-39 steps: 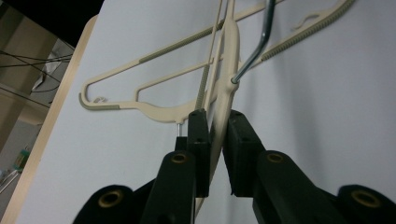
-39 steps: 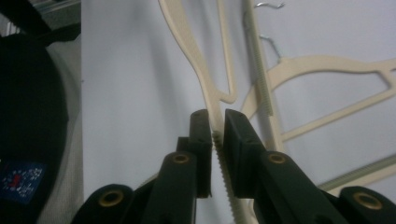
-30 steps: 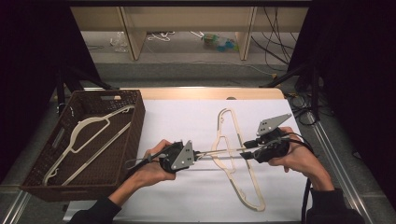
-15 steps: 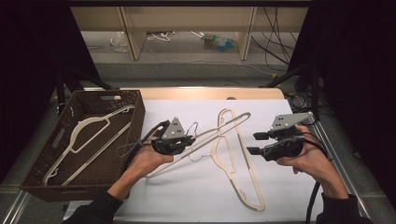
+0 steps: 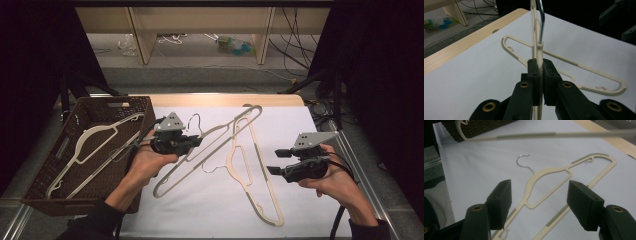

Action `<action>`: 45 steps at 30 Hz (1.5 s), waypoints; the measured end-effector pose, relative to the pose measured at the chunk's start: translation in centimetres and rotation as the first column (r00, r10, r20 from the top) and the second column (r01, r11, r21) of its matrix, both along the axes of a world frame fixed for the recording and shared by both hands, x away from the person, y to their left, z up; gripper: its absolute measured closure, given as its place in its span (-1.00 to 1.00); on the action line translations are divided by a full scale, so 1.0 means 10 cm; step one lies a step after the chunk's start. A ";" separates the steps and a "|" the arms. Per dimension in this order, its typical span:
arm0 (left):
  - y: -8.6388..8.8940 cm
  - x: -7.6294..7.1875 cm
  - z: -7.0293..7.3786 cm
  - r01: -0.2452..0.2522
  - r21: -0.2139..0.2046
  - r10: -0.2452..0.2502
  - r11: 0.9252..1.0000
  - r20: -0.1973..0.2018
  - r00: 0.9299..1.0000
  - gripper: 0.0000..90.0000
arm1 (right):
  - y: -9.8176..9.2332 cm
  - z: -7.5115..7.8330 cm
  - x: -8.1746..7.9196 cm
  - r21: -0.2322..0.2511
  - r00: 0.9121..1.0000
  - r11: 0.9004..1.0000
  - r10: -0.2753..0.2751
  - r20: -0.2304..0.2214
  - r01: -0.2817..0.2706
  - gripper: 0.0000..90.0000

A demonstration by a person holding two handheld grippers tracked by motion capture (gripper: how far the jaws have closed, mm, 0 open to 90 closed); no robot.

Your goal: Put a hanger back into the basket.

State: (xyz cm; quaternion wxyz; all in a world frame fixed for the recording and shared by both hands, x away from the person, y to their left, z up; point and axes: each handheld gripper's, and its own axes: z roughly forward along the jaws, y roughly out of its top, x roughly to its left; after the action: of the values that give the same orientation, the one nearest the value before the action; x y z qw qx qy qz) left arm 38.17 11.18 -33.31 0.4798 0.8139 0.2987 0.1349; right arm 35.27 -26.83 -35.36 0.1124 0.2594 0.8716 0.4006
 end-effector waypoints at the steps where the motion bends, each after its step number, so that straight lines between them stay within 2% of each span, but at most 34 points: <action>1: 0.02 -0.01 0.03 -0.013 -0.019 0.013 1.000 0.005 1.000 0.91 | 0.00 -0.01 -0.02 -0.001 1.000 1.000 -0.010 0.001 0.010 -0.19; 8: 0.22 -0.03 0.25 -0.044 -0.078 0.043 0.996 -0.007 0.999 0.91 | 0.04 -0.15 -0.02 -0.015 0.998 0.999 -0.053 -0.018 0.053 -0.27; 12: 0.29 -0.05 0.35 -0.055 -0.097 0.053 0.994 -0.015 0.998 0.91 | 0.07 -0.20 -0.02 -0.027 0.998 0.999 -0.046 -0.031 0.045 -0.28; 14: 0.33 -0.05 0.41 -0.058 -0.126 0.054 0.990 -0.030 0.998 0.91 | 0.09 -0.21 -0.02 -0.028 0.998 0.999 -0.044 -0.032 0.043 -0.28; 18: 0.42 -0.06 0.55 -0.076 -0.123 0.073 0.989 -0.031 0.997 0.91 | 0.10 -0.22 -0.03 -0.033 0.998 0.999 -0.044 -0.042 0.042 -0.29; 22: 0.59 -0.04 0.72 -0.091 -0.155 0.086 0.984 -0.038 0.996 0.91 | 0.11 -0.23 -0.04 -0.036 0.998 0.999 -0.038 -0.047 0.036 -0.29; 24: 0.70 -0.04 0.81 -0.109 -0.142 0.107 0.984 -0.025 0.994 0.91 | 0.11 -0.22 -0.04 -0.035 0.999 0.999 -0.030 -0.042 0.029 -0.29; 31: 1.21 0.01 0.98 -0.186 -0.154 0.184 0.970 -0.028 0.983 0.91 | 0.10 -0.24 -0.04 -0.035 0.998 0.999 -0.037 -0.051 0.036 -0.29; 34: 1.44 0.02 1.01 -0.224 -0.152 0.222 0.963 -0.027 0.975 0.91 | 0.09 -0.24 -0.04 -0.036 0.998 0.999 -0.036 -0.056 0.035 -0.29; 37: 1.66 0.02 1.00 -0.266 -0.138 0.266 0.954 -0.015 0.964 0.91 | 0.08 -0.23 -0.04 -0.033 0.998 0.999 -0.043 -0.050 0.042 -0.29; 41: 1.92 0.03 0.94 -0.309 -0.117 0.308 0.944 -0.021 0.951 0.91 | 0.05 -0.22 -0.05 -0.029 0.998 0.999 -0.045 -0.048 0.044 -0.29; 44: 2.09 0.05 0.88 -0.329 -0.117 0.328 0.937 -0.025 0.944 0.91 | 0.04 -0.24 -0.06 -0.029 0.997 0.998 -0.053 -0.052 0.051 -0.29; 45: 2.14 0.05 0.86 -0.342 -0.115 0.341 0.933 -0.030 0.940 0.91 | 0.03 -0.25 -0.06 -0.030 0.997 0.998 -0.054 -0.051 0.053 -0.29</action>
State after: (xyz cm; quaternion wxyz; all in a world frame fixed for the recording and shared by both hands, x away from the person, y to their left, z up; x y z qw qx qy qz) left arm 38.63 32.61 -24.74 0.4953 0.7203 0.4451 0.1944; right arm 34.70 -26.52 -37.85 0.1044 0.2912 0.8726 0.3779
